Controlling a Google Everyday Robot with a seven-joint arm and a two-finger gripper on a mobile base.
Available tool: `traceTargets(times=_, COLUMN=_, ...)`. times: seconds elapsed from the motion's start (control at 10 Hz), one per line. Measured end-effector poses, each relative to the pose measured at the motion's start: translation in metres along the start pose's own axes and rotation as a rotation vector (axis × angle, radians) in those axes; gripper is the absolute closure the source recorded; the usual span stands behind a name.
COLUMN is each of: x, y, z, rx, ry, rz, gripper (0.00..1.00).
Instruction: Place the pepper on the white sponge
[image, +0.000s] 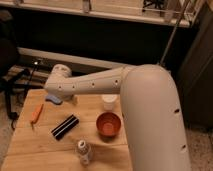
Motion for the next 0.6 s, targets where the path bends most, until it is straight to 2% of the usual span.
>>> traceTargets(times=0.2, x=-0.024, y=-0.005, z=-0.003, rx=-0.043, ry=-0.039, rz=0.072, gripper=0.33)
traceTargets(times=0.4, x=-0.048, y=-0.011, z=-0.006, rx=-0.081, ry=-0.088, rz=0.220, gripper=0.33)
traceTargets(times=0.6, x=-0.056, y=-0.014, z=-0.003, rx=-0.090, ry=-0.121, rz=0.385, gripper=0.33)
